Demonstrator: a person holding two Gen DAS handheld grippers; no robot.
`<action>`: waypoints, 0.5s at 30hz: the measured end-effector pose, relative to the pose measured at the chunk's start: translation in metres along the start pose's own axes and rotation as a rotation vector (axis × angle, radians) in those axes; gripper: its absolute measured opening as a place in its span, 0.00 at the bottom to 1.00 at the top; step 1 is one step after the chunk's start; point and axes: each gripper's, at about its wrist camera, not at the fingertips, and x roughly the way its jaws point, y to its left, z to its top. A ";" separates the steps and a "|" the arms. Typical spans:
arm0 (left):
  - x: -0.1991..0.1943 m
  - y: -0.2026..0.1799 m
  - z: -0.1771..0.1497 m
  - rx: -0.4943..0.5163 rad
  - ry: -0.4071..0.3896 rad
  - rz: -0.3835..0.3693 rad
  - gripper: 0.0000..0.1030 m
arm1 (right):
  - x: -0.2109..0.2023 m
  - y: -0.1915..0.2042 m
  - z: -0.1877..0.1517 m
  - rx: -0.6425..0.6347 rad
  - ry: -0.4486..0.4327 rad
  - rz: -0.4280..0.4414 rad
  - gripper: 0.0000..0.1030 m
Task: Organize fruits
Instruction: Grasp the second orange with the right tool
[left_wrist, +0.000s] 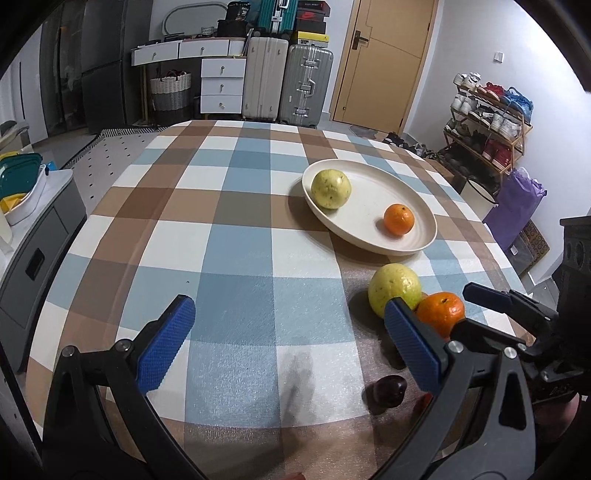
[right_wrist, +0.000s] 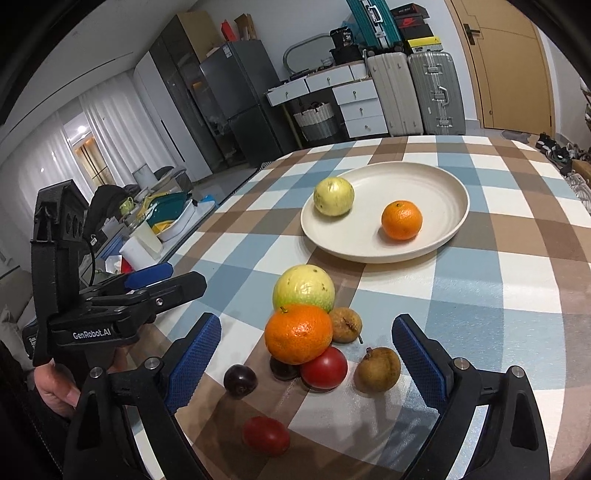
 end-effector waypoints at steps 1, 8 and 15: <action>0.001 0.001 -0.001 -0.003 0.004 -0.002 0.99 | 0.002 -0.001 0.000 0.002 0.005 0.003 0.93; 0.005 0.002 -0.003 -0.002 0.016 -0.005 0.99 | 0.014 -0.006 0.001 0.014 0.036 0.019 0.85; 0.006 0.002 -0.004 -0.004 0.018 -0.005 0.99 | 0.016 -0.009 0.000 0.030 0.042 0.038 0.76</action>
